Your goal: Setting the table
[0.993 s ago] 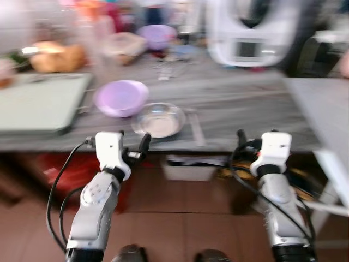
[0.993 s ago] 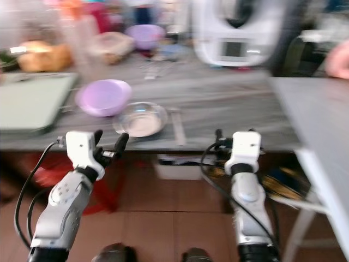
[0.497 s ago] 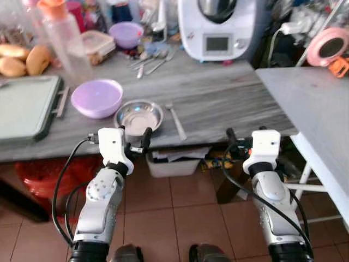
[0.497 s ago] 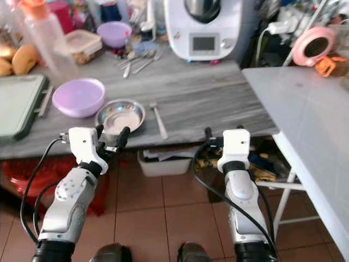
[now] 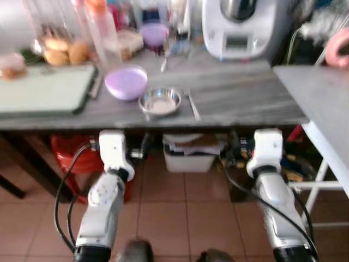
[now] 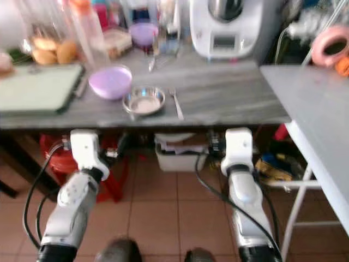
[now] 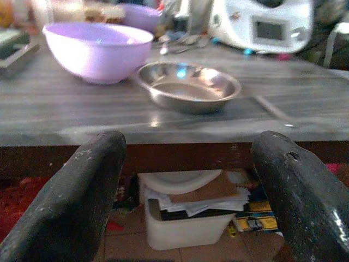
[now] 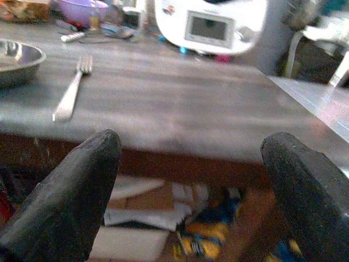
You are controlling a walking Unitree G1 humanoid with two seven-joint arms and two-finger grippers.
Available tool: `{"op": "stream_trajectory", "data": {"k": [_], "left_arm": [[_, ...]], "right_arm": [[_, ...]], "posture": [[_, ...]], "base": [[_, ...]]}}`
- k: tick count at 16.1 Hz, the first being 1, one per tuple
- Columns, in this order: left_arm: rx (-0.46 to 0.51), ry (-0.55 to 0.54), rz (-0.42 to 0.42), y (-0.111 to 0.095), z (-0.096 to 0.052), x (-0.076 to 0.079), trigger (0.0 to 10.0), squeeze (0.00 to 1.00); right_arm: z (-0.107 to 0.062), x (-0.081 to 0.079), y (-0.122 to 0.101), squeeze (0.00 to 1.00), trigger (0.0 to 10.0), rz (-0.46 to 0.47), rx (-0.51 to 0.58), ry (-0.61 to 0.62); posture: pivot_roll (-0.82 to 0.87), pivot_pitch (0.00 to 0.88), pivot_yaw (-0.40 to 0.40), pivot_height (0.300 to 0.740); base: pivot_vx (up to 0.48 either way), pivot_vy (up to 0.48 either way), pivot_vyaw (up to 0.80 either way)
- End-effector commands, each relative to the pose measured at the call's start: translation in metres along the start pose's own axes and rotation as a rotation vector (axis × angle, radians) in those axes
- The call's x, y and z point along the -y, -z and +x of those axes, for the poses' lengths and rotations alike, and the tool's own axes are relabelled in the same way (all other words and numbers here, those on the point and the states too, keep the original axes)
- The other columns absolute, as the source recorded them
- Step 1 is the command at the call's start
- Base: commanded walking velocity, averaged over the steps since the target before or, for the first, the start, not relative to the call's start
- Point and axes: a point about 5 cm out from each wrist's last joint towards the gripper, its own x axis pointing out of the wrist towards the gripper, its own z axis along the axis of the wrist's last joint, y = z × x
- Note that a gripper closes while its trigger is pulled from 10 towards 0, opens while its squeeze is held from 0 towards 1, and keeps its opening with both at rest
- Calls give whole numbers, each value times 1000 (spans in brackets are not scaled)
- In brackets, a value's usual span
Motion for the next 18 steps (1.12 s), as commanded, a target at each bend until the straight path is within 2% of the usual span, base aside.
{"op": "stream_trajectory", "data": {"k": [1, 4, 10, 14, 15, 17, 18], "left_arm": [[16, 10, 22, -6, 3, -1, 10000, 0], [13, 14, 28, -5, 4, -2, 10000, 0], [14, 16, 27, -4, 5, 0, 10000, 0], [28, 11, 26, -6, 8, 0, 10000, 0], [34, 10, 29, -6, 8, 0, 10000, 0], [45, 14, 29, -7, 8, 0, 10000, 0], [55, 20, 27, -8, 7, 1, 10000, 0]], "right_arm": [[0, 5, 2, 0, 10000, 12, -16, 35], [2, 7, 2, 0, 10000, 23, -25, 54], [6, -3, -1, 0, 10000, 36, -17, 42], [10, 1, -4, 0, 10000, 4, -18, 69], [11, 1, -5, 0, 10000, -43, -2, 73], [9, -3, -5, 0, 10000, -21, 11, 40], [9, -4, -7, 0, 10000, -54, 35, 26]], "posture": [[-59, 0, 15, 740], [-56, 0, 17, 740], [-55, 0, 20, 740], [-62, 0, 17, 740], [-64, 0, 17, 740], [-66, 0, 17, 740], [-66, 0, 17, 740]], "base": [[-274, 0, 0], [-274, 0, 0], [-271, 0, 0], [-137, 0, 0], [0, 0, 0], [0, 0, 0], [0, 0, 0]]}}
